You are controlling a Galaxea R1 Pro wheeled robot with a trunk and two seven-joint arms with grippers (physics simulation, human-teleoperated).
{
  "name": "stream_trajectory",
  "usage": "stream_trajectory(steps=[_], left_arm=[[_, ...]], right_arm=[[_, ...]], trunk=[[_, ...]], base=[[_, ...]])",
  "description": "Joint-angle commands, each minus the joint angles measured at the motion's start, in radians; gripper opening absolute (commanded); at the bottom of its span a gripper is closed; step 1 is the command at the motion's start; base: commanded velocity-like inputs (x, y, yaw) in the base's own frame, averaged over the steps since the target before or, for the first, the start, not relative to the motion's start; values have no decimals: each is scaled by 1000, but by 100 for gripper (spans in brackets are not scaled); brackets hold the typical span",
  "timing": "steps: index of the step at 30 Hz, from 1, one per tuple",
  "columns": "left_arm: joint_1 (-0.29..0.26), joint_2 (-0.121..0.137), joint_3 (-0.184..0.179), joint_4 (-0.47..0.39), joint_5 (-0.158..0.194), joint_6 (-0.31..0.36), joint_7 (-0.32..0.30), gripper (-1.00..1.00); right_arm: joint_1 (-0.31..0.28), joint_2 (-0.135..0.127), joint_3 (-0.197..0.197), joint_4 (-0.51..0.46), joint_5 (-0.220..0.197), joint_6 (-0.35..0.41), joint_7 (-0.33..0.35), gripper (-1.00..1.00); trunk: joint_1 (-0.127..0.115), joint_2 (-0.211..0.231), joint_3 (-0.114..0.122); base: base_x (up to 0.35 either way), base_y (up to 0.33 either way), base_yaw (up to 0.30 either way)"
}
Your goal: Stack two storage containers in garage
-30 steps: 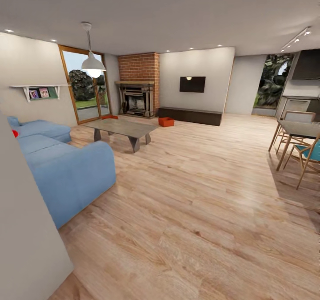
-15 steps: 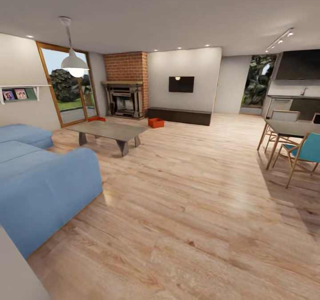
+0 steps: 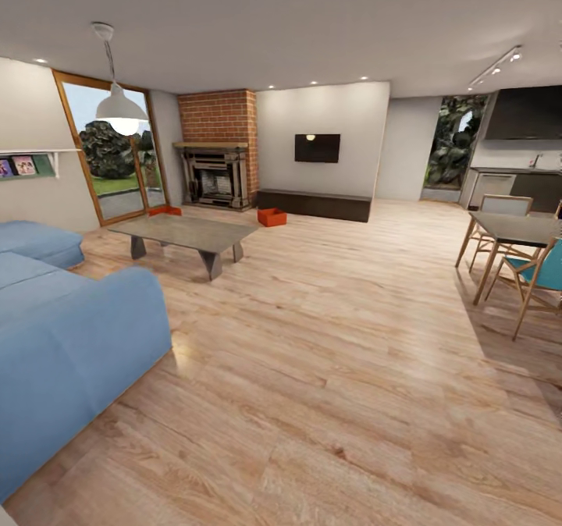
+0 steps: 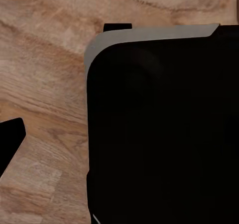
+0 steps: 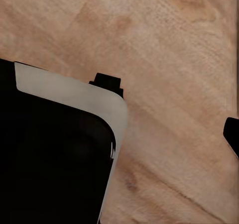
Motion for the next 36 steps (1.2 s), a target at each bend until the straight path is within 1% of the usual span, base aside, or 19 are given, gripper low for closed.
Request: stream_trajectory(steps=[1, 11, 18, 24, 26, 27, 31, 36], left_arm=[[0, 0, 0, -1, 0, -2, 0, 100], [0, 0, 2, -1, 0, -2, 0, 100], [0, 0, 3, -1, 2, -2, 1, 100], [0, -1, 3, -1, 2, -2, 3, 100], [0, -1, 0, 1, -1, -2, 3, 100], [0, -1, 0, 2, 0, -2, 3, 100], [1, 0, 3, 3, 2, -2, 3, 100], [0, 0, -1, 3, 0, -2, 3, 100]], right_arm=[[-1, 1, 7, 3, -11, -6, 6, 100], [-1, 0, 7, 3, -12, -5, 6, 100], [-2, 0, 7, 3, -11, -3, 2, 100], [-2, -1, 16, 3, -3, -4, -7, 100], [-1, 7, 17, 2, -3, -4, -8, 100], [-1, 16, 18, 2, -3, -4, -8, 100], [-2, 38, 18, 1, -3, -4, -8, 100], [-2, 44, 17, 1, -3, -4, -8, 100]], trunk=[[1, 0, -1], [1, 0, -1], [1, 0, -1], [1, 0, -1], [1, 0, -1], [1, 0, -1], [1, 0, -1], [1, 0, -1]], base=[[322, 0, -181], [323, 0, -210], [323, 0, -15], [323, 0, 0], [323, 0, 0], [323, 0, 0], [323, 0, 0], [323, 0, 0]])
